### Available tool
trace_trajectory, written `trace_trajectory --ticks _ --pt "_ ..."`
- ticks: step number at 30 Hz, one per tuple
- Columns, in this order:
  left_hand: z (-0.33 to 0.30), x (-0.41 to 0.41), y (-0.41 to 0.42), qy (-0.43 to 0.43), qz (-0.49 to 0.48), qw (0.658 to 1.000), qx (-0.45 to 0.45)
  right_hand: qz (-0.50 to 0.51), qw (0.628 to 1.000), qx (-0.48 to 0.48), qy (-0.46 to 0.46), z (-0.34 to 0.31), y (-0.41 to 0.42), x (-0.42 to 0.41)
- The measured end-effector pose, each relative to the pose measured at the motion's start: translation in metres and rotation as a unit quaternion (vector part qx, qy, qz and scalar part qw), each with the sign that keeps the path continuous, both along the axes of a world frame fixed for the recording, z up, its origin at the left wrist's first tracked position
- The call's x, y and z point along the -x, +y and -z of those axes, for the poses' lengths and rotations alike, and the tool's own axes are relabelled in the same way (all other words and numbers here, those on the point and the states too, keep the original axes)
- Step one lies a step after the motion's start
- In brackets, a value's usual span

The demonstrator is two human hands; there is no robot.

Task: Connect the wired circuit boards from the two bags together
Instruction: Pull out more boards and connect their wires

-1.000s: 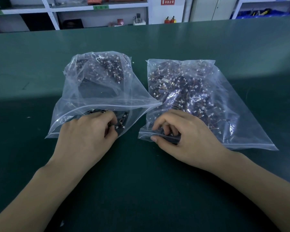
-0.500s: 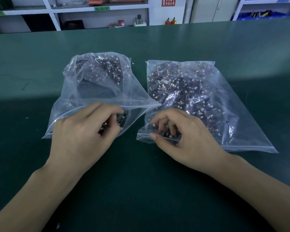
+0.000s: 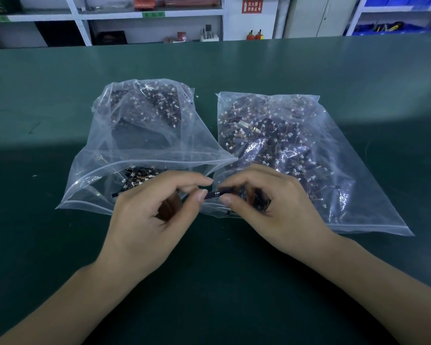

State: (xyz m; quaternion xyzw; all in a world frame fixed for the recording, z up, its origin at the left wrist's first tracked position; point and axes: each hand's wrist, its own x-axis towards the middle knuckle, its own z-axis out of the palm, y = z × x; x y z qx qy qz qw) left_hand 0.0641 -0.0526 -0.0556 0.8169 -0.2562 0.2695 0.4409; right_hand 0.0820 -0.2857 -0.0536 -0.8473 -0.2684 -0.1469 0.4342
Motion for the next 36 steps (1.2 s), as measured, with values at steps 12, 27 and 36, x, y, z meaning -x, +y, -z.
trace_trajectory --ticks 12,27,36 --pt "-0.0038 -0.0036 0.0013 0.007 -0.009 0.999 -0.050 -0.035 0.998 -0.046 -0.011 0.0013 0.0022 -0.0010" --pt "-0.0070 -0.0004 -0.0008 0.014 0.012 1.000 -0.023 -0.092 0.978 -0.166 0.086 -0.0029 0.0035 0.0037" --pt "-0.0058 -0.0009 -0.0007 0.030 0.022 0.999 -0.023 -0.088 0.981 -0.152 0.081 -0.0032 0.0043 0.0032"
